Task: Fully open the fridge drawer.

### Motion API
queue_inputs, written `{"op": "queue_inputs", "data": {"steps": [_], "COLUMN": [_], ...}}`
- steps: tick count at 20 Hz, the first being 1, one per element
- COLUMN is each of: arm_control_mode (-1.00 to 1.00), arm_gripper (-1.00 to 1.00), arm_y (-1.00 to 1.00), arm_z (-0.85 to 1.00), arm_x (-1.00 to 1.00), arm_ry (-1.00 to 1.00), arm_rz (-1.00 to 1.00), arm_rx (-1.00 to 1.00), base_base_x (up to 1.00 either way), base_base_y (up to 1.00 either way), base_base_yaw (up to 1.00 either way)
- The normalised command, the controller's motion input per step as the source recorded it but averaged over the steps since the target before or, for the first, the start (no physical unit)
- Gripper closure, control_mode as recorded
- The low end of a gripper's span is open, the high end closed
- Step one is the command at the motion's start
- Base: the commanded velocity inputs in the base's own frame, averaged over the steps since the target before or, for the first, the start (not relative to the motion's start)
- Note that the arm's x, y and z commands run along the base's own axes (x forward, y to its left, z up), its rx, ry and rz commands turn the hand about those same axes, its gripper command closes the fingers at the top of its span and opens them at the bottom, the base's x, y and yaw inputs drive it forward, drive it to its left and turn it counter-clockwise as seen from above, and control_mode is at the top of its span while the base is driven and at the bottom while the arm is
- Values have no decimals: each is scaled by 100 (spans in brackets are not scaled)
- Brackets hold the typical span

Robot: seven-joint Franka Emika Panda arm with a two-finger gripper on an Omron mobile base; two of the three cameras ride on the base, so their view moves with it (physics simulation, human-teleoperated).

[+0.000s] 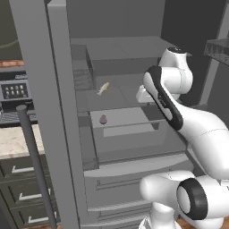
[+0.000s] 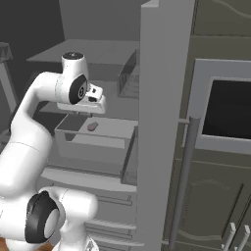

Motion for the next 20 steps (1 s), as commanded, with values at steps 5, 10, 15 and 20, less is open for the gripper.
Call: {"op": "queue_inputs", "data": {"steps": [5,10,15,20], "arm_control_mode": [-100,-100,-100,-100], "arm_gripper": [-100,-100,-100,-100], "arm_y": [9,15,1,2], "arm_z": [-10,-47,-61,-49], "arm_x": [3,10,20,48], "arm_ry": [0,0,-2,-14], "arm_rz": [0,0,0,-3], "arm_rx": [-1,-1,0,0], "base_base_x": [0,0,0,0], "base_base_y": [0,0,0,0], "base_base_yaw": [0,0,0,0]}}
